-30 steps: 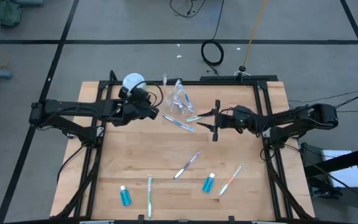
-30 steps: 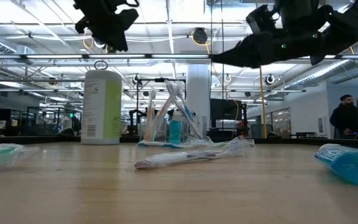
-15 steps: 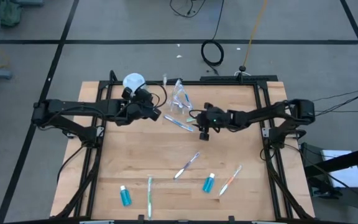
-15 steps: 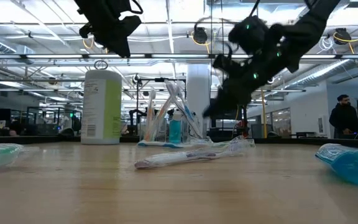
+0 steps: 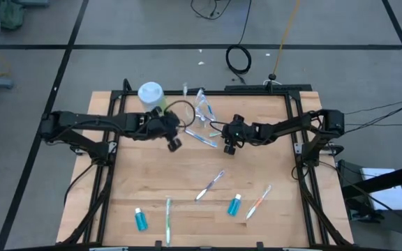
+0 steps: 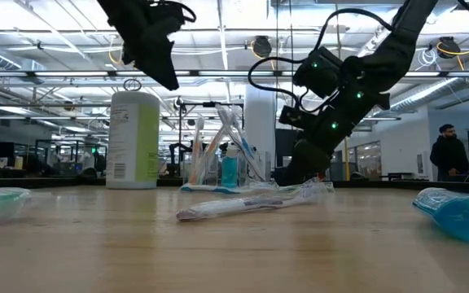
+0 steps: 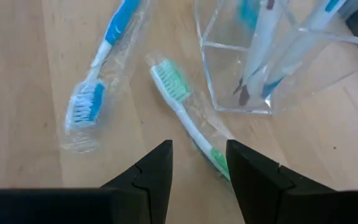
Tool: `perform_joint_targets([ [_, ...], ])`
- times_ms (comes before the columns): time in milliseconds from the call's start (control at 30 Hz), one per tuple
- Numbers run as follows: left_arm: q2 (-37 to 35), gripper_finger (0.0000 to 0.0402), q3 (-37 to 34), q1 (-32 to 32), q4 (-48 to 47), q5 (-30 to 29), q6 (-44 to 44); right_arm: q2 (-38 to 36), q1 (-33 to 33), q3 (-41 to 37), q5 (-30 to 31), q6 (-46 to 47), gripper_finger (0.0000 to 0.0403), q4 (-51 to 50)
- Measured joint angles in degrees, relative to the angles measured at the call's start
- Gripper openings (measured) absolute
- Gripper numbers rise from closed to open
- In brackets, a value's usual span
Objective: Pick & Place toothbrushing station
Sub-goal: Put the left blue mouthwash into the transparent organizer
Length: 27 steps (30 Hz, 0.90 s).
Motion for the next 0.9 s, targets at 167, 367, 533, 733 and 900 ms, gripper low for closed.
perform_joint_targets([
  [167, 0.02, 0.0097, 0.0, -3.09, -2.86, 13.59, -0.11, -3.53, 0.92, -0.01, 0.02, -3.01, 0.0141, -0.21],
  [367, 0.02, 0.0097, 0.0, -8.01, -10.61, 23.43, -11.66, -10.36, 1.9, -0.01, 0.05, -7.29, 0.0141, 0.28],
  [533, 0.02, 0.0098, 0.0, -12.39, -16.7, 27.06, -26.54, -14.83, 1.91, -0.03, 0.03, -9.79, 0.0141, 0.62],
  [733, 0.02, 0.0098, 0.0, -19.11, -22.2, 34.5, -42.72, -16.52, 1.85, -0.04, 0.03, -14.95, 0.0141, 5.08],
  [900, 0.02, 0.0112, 0.0, -27.02, -21.67, 34.79, -60.9, -16.61, 1.83, -0.04, -0.12, -19.4, 0.0141, 11.38],
])
